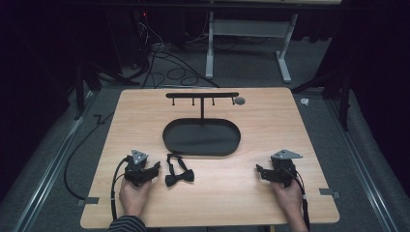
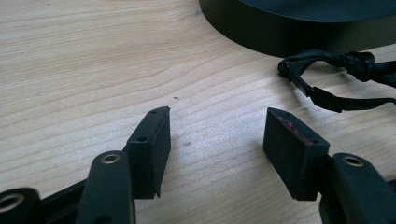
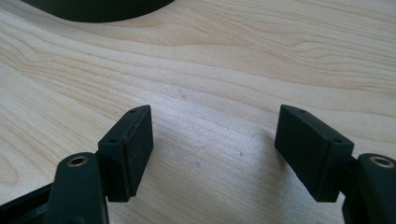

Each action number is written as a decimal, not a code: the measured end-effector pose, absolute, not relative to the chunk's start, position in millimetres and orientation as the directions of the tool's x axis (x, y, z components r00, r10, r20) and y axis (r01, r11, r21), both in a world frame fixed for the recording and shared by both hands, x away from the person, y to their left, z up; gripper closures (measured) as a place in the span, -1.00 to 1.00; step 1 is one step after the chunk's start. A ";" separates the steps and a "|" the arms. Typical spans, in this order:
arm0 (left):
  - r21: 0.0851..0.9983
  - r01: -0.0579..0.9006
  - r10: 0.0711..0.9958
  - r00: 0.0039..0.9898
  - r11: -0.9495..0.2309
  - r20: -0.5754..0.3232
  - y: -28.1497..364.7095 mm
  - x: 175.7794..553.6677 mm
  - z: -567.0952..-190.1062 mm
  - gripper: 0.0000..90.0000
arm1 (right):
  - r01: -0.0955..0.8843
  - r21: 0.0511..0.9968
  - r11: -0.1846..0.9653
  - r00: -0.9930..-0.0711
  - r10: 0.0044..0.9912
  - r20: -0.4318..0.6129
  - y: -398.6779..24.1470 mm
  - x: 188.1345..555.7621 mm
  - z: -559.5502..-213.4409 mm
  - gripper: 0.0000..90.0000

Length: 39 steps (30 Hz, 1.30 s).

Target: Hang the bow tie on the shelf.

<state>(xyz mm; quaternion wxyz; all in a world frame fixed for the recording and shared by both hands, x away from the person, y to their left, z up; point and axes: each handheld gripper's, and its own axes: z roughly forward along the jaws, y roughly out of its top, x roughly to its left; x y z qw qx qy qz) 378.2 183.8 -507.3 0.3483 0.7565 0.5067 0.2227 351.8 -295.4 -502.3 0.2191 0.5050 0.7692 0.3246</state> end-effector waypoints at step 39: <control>0.740 0.632 0.924 0.380 -0.230 -0.038 180.8 378.2 -505.1 -0.19 | 0.635 0.721 0.278 -0.394 0.919 -0.007 -295.8 352.4 -502.2 -0.35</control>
